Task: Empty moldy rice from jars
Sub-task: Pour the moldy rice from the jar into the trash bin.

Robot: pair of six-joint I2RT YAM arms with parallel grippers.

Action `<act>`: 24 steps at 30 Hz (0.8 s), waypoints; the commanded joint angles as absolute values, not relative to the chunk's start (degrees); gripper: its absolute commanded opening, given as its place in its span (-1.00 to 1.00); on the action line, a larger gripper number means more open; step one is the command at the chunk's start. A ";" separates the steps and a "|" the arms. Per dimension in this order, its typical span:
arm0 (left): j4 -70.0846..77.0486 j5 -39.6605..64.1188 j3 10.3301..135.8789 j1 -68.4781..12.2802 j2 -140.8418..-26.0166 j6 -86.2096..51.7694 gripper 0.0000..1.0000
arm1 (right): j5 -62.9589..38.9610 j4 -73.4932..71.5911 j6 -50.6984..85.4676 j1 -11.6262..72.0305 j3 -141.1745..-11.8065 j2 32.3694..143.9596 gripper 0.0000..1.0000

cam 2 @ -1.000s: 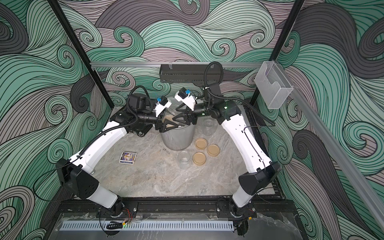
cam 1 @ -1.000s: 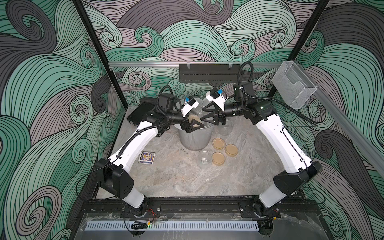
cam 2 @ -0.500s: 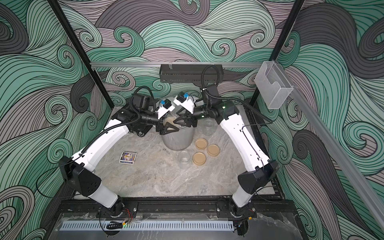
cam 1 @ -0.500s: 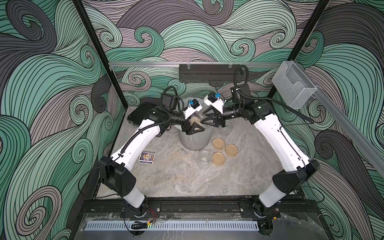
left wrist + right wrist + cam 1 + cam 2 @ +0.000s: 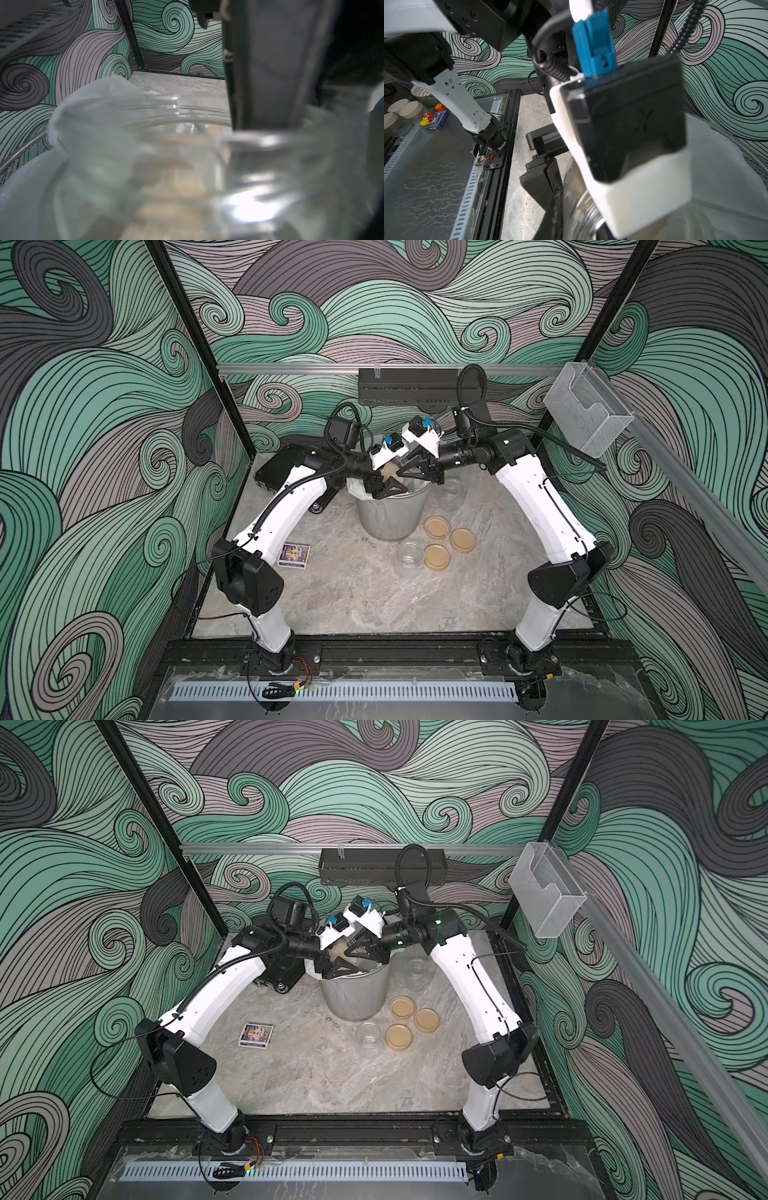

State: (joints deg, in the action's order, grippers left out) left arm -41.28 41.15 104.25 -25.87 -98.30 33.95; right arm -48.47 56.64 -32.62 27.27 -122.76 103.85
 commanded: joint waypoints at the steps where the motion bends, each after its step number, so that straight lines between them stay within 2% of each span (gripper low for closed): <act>1: -35.41 43.16 109.58 -25.93 -96.69 30.58 -0.03 | -46.48 59.06 -32.31 28.56 -122.66 106.62 -1.00; 3: -35.75 42.33 109.47 -25.86 -96.71 30.71 0.06 | -46.45 59.07 -32.04 28.56 -122.83 106.79 -1.00; 8: -35.29 40.07 108.65 -25.91 -96.11 30.92 0.54 | -46.45 58.84 -31.65 28.56 -123.19 106.89 -1.00; 11: -34.17 38.33 107.18 -25.86 -95.24 30.99 0.74 | -46.16 58.89 -31.44 28.56 -123.42 106.88 -1.00; 19: -31.66 33.05 103.30 -25.87 -92.52 32.82 0.92 | -47.65 58.38 -28.72 28.39 -124.71 106.79 -1.00; 24: -30.87 31.20 101.58 -25.89 -90.96 33.88 0.97 | -45.14 56.90 -25.79 28.14 -124.72 106.36 -1.00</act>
State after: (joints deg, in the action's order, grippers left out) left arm -36.16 32.10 100.97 -25.65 -95.09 35.07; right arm -48.14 57.52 -27.99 28.01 -123.74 106.21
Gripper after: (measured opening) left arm 0.984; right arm 0.149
